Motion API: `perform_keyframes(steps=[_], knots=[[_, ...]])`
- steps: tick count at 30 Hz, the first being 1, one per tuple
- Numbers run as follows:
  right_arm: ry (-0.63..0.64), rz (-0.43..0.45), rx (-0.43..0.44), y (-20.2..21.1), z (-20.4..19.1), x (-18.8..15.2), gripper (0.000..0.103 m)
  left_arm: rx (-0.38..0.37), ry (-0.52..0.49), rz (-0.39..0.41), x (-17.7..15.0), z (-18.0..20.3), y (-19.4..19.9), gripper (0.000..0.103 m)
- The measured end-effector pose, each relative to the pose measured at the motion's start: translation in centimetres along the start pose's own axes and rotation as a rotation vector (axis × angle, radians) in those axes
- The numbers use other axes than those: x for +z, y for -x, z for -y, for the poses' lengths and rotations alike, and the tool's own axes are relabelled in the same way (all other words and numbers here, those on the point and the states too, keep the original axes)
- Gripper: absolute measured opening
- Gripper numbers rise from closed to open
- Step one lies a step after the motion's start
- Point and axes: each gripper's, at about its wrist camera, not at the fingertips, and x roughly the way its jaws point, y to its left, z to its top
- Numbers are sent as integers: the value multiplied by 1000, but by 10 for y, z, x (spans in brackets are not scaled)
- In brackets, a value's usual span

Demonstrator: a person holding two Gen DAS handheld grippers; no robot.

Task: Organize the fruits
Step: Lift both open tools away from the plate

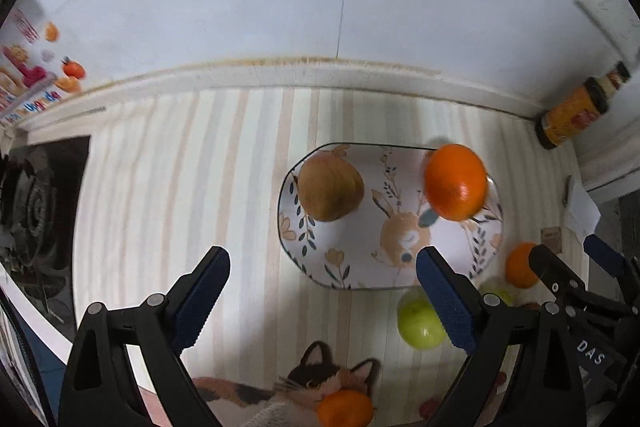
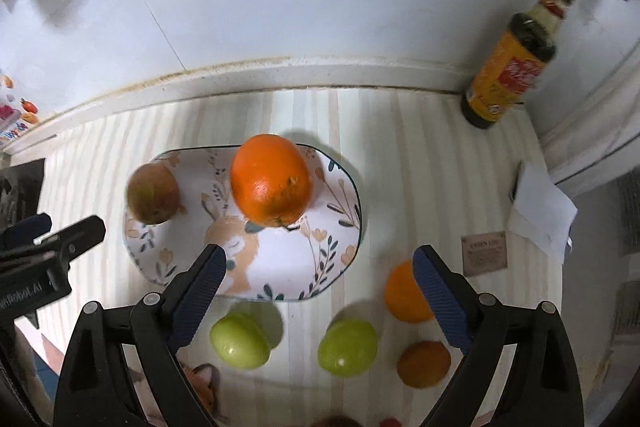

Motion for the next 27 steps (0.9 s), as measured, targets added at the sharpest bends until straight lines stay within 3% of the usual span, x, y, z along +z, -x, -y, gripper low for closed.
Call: perform_keyframes(steps=[14,20,27], knots=[[-3,156,28,119,-9,-62,97,-13,-56,181,-56,7,97,95],[-12,195,52,163,-14,-80,97,-60,-39,200,-78,4,123,95],[-45,195,100,180,-9,-97,97,-88,-3,181,-93,-3,128,95]])
